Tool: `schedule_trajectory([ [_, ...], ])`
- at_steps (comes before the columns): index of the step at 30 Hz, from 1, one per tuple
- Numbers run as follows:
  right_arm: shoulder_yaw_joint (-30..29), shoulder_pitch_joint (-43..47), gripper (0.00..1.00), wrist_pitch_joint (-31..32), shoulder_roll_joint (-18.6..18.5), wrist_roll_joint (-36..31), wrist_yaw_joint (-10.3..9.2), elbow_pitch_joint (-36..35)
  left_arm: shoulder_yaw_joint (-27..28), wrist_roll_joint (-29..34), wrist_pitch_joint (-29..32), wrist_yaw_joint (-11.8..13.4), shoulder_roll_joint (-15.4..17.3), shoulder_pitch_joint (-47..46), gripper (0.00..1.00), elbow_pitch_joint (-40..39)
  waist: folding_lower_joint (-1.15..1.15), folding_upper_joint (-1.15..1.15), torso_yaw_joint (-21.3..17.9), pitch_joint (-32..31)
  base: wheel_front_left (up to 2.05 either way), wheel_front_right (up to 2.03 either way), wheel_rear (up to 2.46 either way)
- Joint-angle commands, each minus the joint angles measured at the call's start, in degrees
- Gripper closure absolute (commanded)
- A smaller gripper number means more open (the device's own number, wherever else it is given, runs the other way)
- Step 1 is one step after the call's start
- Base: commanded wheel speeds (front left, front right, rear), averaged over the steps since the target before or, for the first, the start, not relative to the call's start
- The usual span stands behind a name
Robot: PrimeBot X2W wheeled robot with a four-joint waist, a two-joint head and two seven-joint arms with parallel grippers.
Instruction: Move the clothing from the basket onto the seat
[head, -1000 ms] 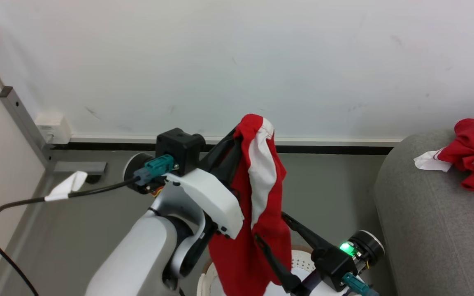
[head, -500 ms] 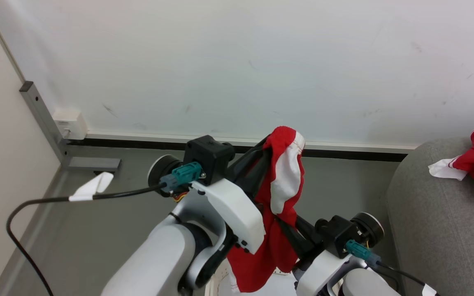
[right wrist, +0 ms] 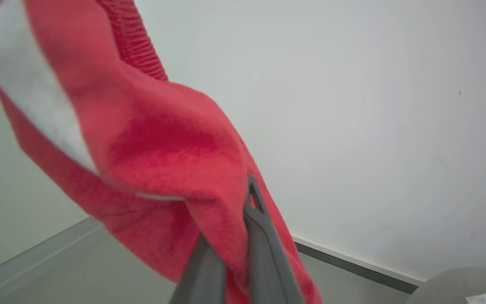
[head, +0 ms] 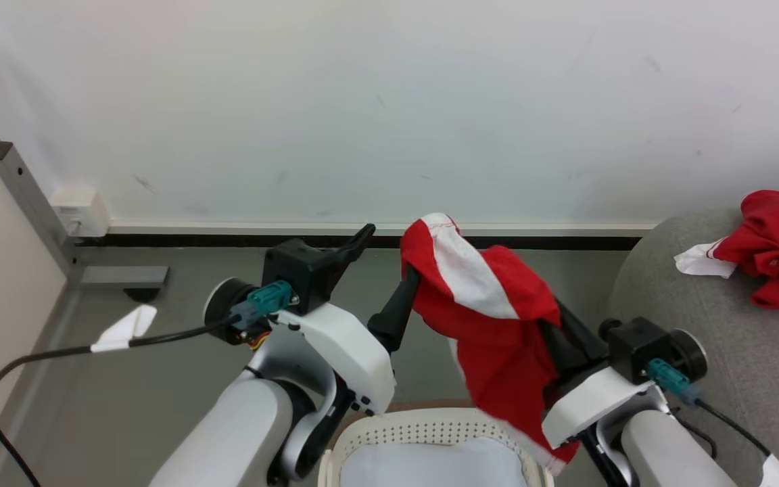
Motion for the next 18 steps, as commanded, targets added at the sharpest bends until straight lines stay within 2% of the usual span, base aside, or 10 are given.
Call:
schedule_trajectory([
  [1, -1.33, 1.09, 1.00, 0.00, -0.19, -0.64, -0.13, -0.53, -0.14, 0.19, -0.50, 0.11, 0.28, 0.85, 0.00, 0.14, 0.00, 0.00, -0.74, 0.17, 0.00, 0.00, 0.00],
  [8, -11.24, 2.45, 1.00, 0.00, -2.65, -4.33, -0.13, -4.17, -1.91, 0.40, -1.91, -0.42, -0.31, 2.53, 0.00, 0.72, 0.00, 0.00, -4.55, 0.95, 0.00, 0.00, 0.00],
  [18, -17.07, 1.56, 1.00, 0.00, -5.98, -6.09, -0.13, -8.26, -7.14, 0.92, -4.96, -2.17, -2.66, 5.95, 0.00, 3.90, 0.00, 0.00, -11.48, 3.12, 0.00, 0.00, 0.00],
])
